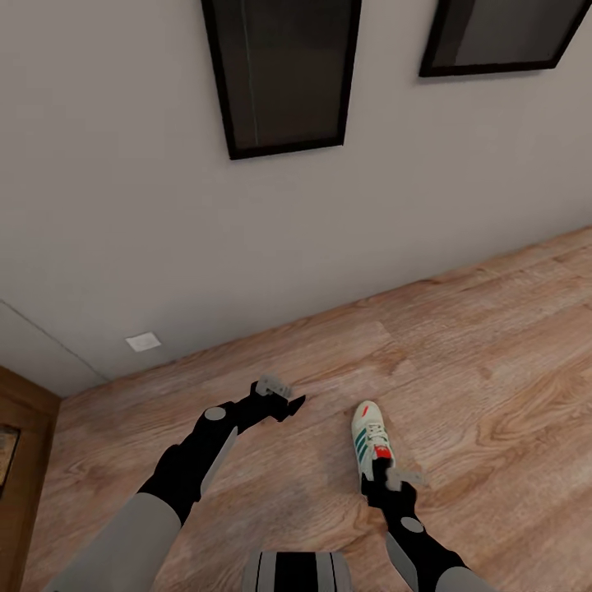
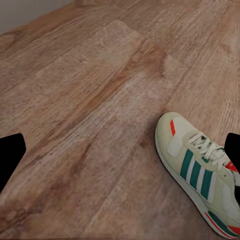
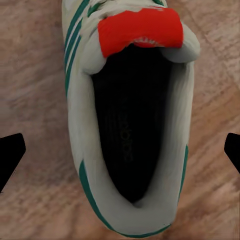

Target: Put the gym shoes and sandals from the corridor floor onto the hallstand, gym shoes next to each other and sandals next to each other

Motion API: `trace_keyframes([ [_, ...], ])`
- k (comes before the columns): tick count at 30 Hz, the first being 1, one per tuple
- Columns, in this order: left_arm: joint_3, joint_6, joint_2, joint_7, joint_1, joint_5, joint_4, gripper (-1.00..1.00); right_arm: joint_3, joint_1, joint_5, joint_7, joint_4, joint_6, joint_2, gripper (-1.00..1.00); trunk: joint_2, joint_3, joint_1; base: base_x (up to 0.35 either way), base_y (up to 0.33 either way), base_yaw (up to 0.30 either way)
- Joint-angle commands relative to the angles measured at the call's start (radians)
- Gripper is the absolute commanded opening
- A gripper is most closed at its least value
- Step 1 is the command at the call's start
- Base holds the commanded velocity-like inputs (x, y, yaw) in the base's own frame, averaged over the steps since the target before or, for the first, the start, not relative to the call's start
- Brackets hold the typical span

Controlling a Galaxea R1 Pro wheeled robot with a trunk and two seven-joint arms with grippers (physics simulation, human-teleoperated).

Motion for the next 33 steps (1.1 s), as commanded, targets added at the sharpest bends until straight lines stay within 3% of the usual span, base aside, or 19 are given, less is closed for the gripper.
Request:
trace_keyframes([
  [1, 0.0, 0.007, 0.0, -0.003, 0.0, 0.003, -0.001, 1.0, 0.005, 0.0, -0.01, -0.003, 0.001, -0.004, 0.0, 1.0, 0.0, -0.005, 0.0, 0.0, 0.0, 0.084],
  [4, 0.0, 0.006, 0.0, -0.003, 0.0, 0.003, -0.001, 1.0, 0.005, 0.0, -0.01, -0.003, 0.001, -0.004, 0.0, 1.0, -0.001, -0.018, 0.002, 0.0, 0.0, 0.055],
  [16, 0.001, 0.006, 0.0, -0.003, 0.0, 0.003, -0.002, 1.0, 0.005, 0.0, -0.01, -0.003, 0.001, -0.004, 0.0, 1.0, -0.001, -0.027, 0.002, 0.0, 0.0, 0.006],
  [20, 0.001, 0.006, 0.0, -0.004, 0.0, 0.003, -0.002, 1.0, 0.004, 0.0, -0.01, -0.003, 0.001, -0.004, 0.0, 1.0, -0.002, -0.044, 0.003, 0.0, 0.0, 0.0],
  [31, 0.001, 0.006, 0.0, -0.003, 0.0, 0.003, -0.002, 1.0, 0.004, 0.0, -0.01, -0.003, 0.001, -0.004, 0.0, 1.0, -0.002, -0.045, 0.003, 0.0, 0.0, -0.006],
  [33, 0.001, 0.006, 0.0, -0.003, 0.0, 0.003, -0.002, 1.0, 0.004, 0.0, -0.01, -0.003, 0.001, -0.004, 0.0, 1.0, -0.003, -0.054, 0.004, 0.0, 0.0, -0.024],
])
